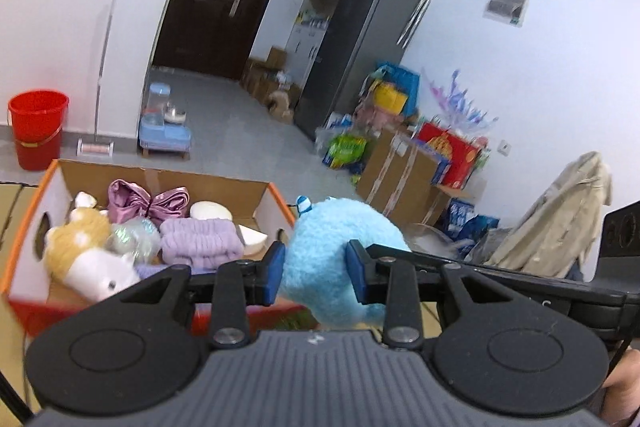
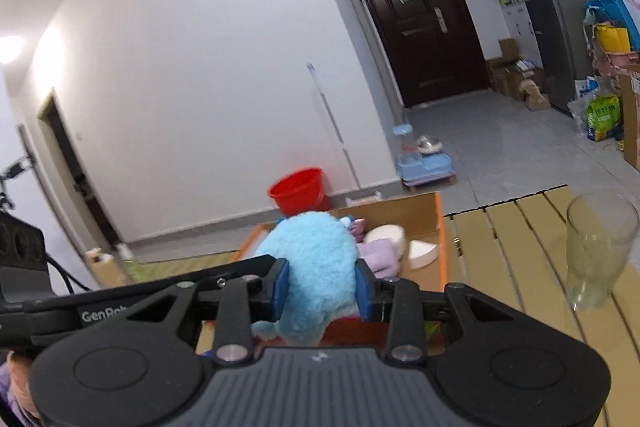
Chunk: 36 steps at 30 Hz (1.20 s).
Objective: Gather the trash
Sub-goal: 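Carry the blue plush into the box and open both tools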
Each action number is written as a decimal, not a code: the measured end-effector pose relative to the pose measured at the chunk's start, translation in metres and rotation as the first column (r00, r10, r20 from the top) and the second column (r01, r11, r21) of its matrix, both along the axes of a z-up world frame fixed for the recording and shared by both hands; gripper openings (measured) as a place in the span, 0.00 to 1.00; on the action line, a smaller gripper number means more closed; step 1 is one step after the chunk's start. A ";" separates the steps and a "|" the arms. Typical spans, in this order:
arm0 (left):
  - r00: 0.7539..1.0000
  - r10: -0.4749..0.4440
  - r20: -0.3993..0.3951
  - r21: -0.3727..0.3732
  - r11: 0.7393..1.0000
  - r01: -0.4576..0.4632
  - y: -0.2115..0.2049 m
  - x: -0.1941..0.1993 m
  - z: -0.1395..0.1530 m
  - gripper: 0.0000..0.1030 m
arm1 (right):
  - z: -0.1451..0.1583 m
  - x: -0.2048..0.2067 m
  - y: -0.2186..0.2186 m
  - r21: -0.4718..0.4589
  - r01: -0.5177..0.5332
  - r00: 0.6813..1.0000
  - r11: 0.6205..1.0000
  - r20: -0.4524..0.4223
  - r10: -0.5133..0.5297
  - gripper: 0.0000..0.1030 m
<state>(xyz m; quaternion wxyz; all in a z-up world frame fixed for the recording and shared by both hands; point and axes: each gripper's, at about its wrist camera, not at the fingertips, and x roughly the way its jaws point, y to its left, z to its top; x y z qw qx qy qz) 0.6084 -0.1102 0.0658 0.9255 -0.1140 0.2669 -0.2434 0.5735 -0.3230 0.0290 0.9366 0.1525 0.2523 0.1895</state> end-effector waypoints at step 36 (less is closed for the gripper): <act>0.931 0.256 0.259 0.247 0.915 -0.320 0.079 -0.167 0.041 0.88 | 0.047 -0.090 0.013 -0.287 0.085 0.989 0.954 0.140 -0.046 0.65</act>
